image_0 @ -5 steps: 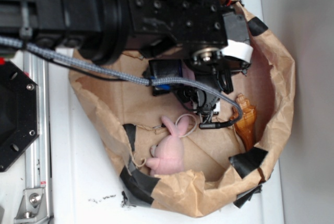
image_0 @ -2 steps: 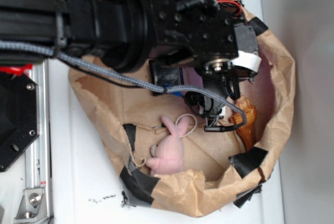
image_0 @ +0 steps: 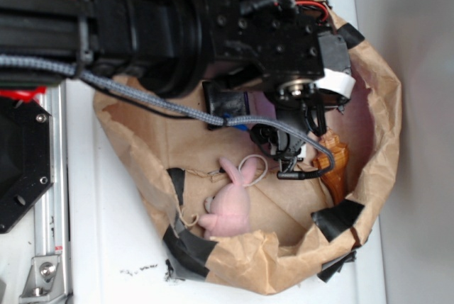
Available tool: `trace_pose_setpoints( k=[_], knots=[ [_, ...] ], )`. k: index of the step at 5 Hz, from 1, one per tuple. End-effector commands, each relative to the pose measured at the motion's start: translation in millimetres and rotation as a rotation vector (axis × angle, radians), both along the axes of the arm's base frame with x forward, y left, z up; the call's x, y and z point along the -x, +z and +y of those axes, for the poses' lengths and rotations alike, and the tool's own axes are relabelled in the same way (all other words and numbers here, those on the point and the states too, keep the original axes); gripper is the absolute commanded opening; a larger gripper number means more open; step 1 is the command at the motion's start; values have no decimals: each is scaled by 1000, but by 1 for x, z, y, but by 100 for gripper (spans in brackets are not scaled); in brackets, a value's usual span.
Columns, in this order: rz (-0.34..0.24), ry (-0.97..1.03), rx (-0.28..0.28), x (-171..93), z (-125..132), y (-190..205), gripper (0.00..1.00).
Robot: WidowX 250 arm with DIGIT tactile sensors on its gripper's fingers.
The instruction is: Grab the yellow duck.
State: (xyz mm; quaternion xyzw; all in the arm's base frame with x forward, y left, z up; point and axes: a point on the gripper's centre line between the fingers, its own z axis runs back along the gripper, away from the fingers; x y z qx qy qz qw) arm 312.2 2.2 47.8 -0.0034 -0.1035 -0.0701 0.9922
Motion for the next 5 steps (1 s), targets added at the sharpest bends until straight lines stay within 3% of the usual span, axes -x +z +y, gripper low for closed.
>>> trace_pose_setpoints(
  k=[1, 3, 5],
  knots=[
    [-2, 14, 2, -3, 11, -5, 100],
    [18, 86, -51, -5, 51, -12, 100],
    [1, 127, -130, 6, 71, 0, 100]
  ],
)
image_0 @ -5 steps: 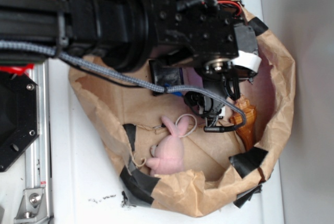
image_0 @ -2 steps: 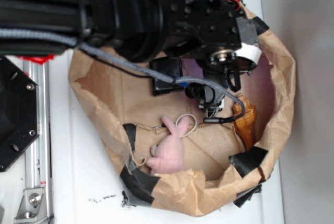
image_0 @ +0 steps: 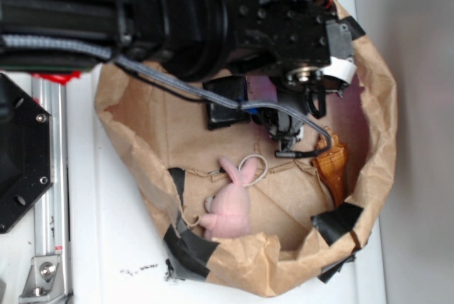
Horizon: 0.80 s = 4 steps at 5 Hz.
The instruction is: Grab the yellow duck.
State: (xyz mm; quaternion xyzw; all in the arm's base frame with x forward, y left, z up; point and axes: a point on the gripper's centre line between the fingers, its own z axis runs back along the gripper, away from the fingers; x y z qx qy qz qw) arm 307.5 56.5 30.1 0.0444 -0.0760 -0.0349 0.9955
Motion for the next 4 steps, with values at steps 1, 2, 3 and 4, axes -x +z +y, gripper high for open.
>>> trace_pose_setpoints(
  k=[1, 2, 3, 4],
  knots=[
    [-58, 37, -63, -3, 17, 22, 100],
    [-67, 36, -54, -7, 15, 26, 100],
    [-68, 34, -46, -7, 13, 26, 100],
    [-72, 21, -17, -6, 6, 27, 100]
  ],
)
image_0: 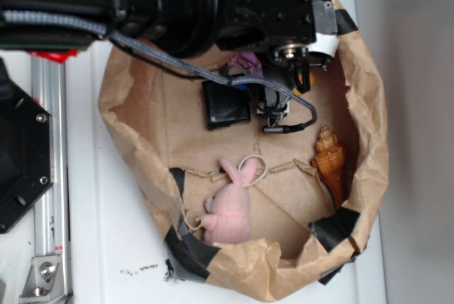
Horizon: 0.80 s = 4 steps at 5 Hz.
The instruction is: Grab the yellow duck.
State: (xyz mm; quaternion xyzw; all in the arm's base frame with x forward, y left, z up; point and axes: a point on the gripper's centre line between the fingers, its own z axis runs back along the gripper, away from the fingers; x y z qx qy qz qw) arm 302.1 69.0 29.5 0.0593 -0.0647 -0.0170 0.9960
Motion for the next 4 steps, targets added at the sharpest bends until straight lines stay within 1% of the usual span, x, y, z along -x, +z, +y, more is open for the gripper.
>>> trace_pose_setpoints(
  k=[1, 2, 3, 4],
  knots=[
    [-112, -36, 62, -14, -16, 35, 100],
    [-139, -42, 117, -22, -23, 42, 100],
    [-143, -43, 119, -30, -25, 40, 100],
    [-121, -48, 110, -33, -24, 26, 100]
  ],
)
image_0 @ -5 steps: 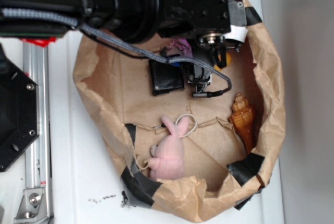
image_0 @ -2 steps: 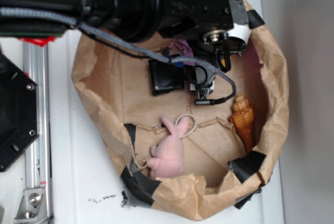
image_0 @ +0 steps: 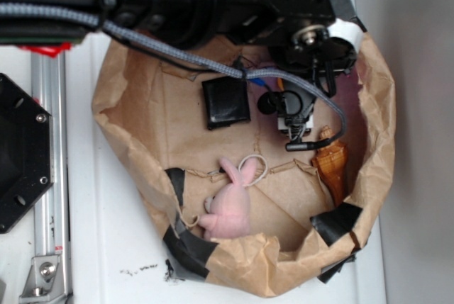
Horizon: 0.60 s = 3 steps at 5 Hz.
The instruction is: Grab the yellow duck.
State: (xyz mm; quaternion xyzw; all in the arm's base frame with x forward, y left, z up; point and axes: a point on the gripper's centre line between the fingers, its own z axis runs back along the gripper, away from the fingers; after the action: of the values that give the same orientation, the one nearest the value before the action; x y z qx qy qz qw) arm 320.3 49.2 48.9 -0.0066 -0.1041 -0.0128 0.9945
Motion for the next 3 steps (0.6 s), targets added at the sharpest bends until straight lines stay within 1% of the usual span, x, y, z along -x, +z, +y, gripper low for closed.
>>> trace_pose_setpoints(
  k=[1, 2, 3],
  knots=[
    [-16, -38, -36, -13, -3, -5, 100],
    [-11, -16, -15, -9, -1, -10, 0],
    [-31, -11, -24, -6, -1, -2, 0]
  ],
)
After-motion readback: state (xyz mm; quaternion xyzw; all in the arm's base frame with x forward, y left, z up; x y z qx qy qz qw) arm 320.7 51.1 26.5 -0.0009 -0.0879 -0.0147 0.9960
